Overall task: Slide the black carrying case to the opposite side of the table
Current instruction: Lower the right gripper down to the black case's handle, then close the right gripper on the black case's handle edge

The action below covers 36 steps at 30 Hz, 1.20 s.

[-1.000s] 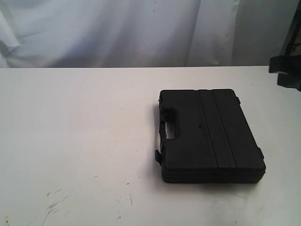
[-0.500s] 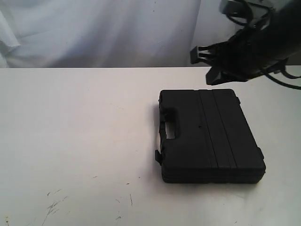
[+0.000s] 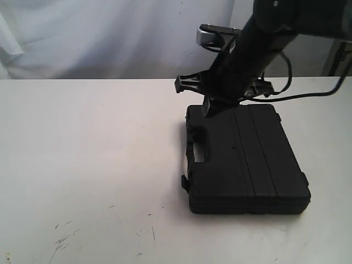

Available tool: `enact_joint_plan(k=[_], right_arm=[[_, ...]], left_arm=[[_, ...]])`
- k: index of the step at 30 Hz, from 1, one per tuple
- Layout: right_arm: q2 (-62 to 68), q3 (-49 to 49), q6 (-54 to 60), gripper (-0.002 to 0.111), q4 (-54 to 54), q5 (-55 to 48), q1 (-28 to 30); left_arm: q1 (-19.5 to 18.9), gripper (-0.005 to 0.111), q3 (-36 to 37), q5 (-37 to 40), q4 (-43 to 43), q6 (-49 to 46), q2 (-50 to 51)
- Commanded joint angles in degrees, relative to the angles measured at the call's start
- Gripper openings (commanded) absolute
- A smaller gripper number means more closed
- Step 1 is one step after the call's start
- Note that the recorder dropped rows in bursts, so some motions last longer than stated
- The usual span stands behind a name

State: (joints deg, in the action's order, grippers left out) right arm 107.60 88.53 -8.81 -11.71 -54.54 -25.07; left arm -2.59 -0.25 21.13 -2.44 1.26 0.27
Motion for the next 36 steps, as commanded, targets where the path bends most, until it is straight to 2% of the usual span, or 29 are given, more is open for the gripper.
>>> enact_joint_plan(k=[1, 22, 36], right_arm=[[4.88, 5.15, -1.44, 0.000, 1.32, -3.51, -1.28], [19.88, 21.72, -11.26, 0.000, 8.88, -14.03, -3.42], [24.46, 23.34, -16.92, 0.002, 11.06, -14.20, -4.08]], left_arm=[[-0.11, 0.000, 0.25, -0.65, 0.03, -0.08, -0.27], [-0.11, 0.000, 0.25, -0.65, 0.03, -0.08, -0.27], [-0.11, 0.000, 0.25, -0.65, 0.03, -0.08, -0.27]])
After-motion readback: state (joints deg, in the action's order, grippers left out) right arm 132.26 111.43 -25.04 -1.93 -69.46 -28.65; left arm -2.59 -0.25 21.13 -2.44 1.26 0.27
